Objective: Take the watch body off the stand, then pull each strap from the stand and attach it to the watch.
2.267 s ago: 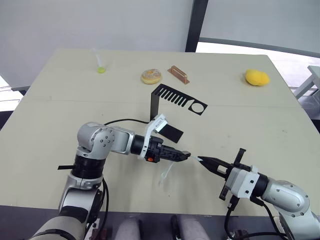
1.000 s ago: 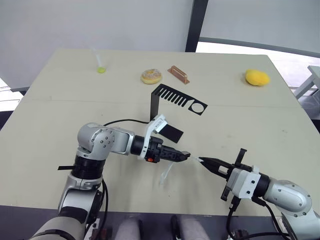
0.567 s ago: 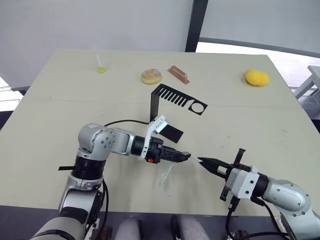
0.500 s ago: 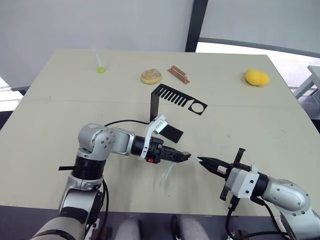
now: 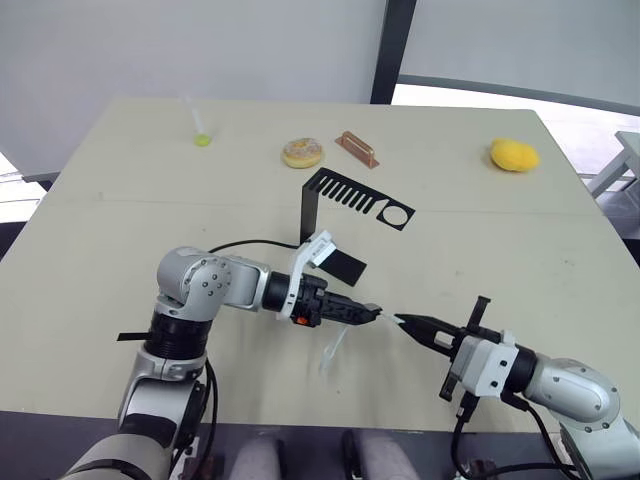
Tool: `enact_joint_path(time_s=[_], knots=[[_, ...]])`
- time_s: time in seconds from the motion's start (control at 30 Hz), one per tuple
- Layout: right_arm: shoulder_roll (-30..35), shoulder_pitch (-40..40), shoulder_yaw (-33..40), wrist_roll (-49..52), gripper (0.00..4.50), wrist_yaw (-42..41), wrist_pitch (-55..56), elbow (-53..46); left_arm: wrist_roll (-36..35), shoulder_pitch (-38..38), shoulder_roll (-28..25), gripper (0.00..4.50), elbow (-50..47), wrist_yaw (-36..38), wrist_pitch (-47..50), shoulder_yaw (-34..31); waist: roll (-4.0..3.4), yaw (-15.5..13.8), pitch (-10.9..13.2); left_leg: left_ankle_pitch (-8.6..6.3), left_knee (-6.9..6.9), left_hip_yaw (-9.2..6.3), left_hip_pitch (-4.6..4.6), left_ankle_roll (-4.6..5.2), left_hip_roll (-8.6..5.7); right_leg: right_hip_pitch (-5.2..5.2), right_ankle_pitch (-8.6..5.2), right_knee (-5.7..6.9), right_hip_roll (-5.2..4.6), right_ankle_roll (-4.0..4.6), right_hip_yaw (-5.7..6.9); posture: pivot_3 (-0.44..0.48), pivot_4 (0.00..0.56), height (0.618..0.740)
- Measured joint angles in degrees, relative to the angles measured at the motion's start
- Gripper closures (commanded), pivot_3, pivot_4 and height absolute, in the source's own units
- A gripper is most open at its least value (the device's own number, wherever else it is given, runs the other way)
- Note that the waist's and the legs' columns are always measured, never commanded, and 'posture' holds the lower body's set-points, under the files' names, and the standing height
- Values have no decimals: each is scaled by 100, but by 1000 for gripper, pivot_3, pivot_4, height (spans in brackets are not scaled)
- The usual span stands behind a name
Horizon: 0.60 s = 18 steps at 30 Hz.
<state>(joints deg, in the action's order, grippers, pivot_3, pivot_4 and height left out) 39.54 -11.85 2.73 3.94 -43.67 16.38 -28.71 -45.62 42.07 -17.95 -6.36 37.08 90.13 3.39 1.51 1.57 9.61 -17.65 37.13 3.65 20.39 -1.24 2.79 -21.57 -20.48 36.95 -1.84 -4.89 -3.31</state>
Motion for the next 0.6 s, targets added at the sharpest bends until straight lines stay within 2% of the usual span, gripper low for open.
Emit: enact_joint_path(time_s=[0.6], knots=[[0, 149, -5, -2, 4500, 1, -1, 61, -1, 1, 38, 2909, -5, -3, 5, 1, 0, 1, 0, 0, 0, 0, 0, 0, 0, 0, 0, 0, 0, 0, 0, 0, 150, 740]])
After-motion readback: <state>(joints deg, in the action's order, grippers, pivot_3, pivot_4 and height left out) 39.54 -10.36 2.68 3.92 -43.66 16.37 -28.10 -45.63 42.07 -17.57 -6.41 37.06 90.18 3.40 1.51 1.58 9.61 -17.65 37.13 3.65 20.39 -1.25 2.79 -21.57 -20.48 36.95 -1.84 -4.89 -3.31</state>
